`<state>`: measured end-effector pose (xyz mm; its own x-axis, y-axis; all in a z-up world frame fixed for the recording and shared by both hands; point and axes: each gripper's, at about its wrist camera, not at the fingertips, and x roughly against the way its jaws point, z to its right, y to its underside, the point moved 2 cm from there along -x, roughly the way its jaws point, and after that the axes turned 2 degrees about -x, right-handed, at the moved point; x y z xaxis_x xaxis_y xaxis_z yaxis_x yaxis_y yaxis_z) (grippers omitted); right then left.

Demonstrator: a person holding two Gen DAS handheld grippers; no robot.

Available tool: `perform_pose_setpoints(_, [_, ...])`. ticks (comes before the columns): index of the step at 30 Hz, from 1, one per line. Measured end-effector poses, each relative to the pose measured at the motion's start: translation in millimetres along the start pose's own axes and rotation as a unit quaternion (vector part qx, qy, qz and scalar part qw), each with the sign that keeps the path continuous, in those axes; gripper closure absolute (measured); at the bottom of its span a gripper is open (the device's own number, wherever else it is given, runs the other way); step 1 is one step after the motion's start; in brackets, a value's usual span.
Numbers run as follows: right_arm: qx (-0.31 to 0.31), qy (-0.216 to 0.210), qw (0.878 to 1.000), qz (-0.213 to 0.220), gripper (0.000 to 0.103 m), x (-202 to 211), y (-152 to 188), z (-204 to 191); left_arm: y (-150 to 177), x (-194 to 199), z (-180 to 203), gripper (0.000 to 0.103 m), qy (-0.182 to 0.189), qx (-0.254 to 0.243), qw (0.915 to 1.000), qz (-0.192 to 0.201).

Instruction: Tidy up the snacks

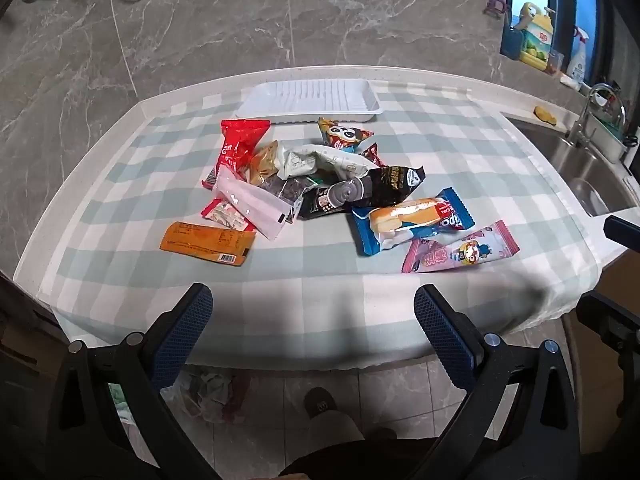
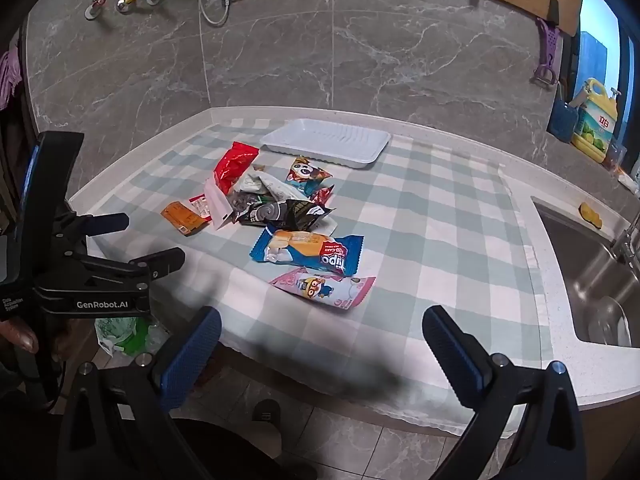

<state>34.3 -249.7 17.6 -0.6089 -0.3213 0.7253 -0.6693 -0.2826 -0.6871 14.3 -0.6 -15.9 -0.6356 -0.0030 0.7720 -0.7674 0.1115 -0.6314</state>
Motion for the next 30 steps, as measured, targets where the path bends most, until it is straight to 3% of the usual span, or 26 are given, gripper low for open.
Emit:
perform_pose_setpoints(9, [0.000,0.000,1.000,-0.002,0.000,-2.3,-1.1,0.4,-5.2,-1.8,13.7,0.001,-0.004,0.001,1.0000,0.002])
perform_pose_setpoints(30, [-0.002,-0.002,1.000,-0.002,0.000,-4.5,-4.2,-2.2,0.6,1.6,1.0,0.001,0.005,0.010,0.9999,0.010])
